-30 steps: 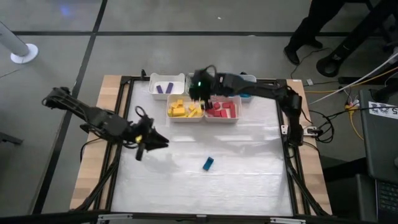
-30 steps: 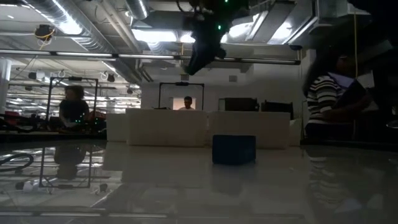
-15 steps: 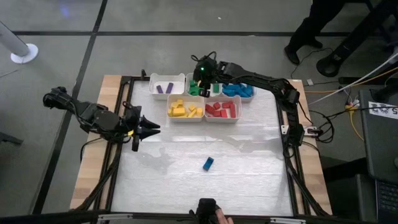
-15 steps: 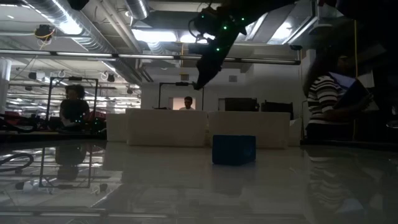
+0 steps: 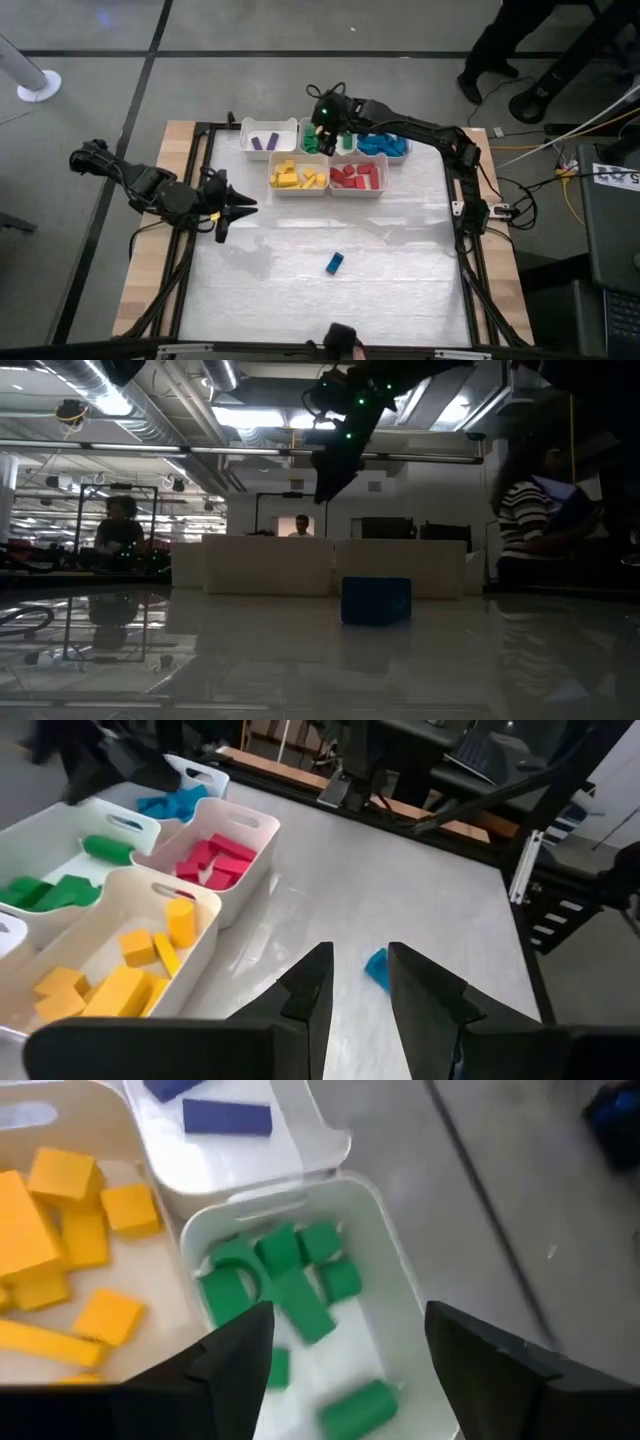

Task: Sort blocks
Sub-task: Put the blue block into the top right bin

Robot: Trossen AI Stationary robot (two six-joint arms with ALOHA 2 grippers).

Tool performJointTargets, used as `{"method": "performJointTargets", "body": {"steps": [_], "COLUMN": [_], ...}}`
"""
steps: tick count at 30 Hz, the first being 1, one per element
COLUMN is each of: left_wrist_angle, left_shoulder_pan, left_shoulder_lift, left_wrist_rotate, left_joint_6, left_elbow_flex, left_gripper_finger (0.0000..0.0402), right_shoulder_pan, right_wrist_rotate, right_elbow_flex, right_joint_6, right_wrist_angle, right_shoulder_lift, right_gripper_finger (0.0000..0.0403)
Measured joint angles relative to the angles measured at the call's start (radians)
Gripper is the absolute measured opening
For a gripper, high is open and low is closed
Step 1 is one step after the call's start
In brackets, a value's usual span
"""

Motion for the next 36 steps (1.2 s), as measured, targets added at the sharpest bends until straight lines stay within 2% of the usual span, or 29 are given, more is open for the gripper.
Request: {"method": "performJointTargets", "body": {"steps": [4, 8, 12, 14, 19, 25, 33, 36], "left_wrist_angle": [0.0, 0.0, 0.0, 0.0, 0.0, 0.001, 0.001, 0.001], "left_shoulder_pan": [0.0, 0.0, 0.0, 0.0, 0.0, 0.0, 0.0, 0.0], "left_shoulder_lift": [0.0, 0.001, 0.002, 0.002, 0.003, 0.003, 0.004, 0.004], "left_wrist_rotate": [-0.021, -0.043, -0.06, -0.061, -0.061, -0.061, -0.061, -0.061], "left_joint_6": [0.016, 0.029, 0.057, 0.073, 0.079, 0.08, 0.121, 0.121], "left_elbow_flex": [0.0, 0.0, 0.0, 0.0, 0.0, 0.0, 0.0, 0.0], "left_gripper_finger": [0.0086, 0.0086, 0.0086, 0.0086, 0.0086, 0.0086, 0.0086, 0.0086], "right_shoulder_pan": [0.03, 0.08, 0.147, 0.187, 0.294, 0.408, 0.547, 0.584], "right_wrist_rotate": [-0.058, -0.212, -0.357, -0.386, -0.344, -0.266, -0.092, -0.058], "right_elbow_flex": [0.06, 0.109, 0.119, 0.119, 0.118, 0.118, 0.118, 0.118], "right_joint_6": [0.209, 0.502, 0.698, 0.743, 0.881, 1.168, 1.527, 1.624], "right_wrist_angle": [-0.166, -0.282, -0.298, -0.307, -0.322, -0.409, -0.516, -0.519], "right_shoulder_lift": [0.0, -0.003, -0.001, -0.001, -0.001, -0.001, -0.001, 0.004], "right_gripper_finger": [0.0254, 0.0249, 0.0248, 0.0248, 0.0248, 0.0248, 0.0248, 0.0248]}}
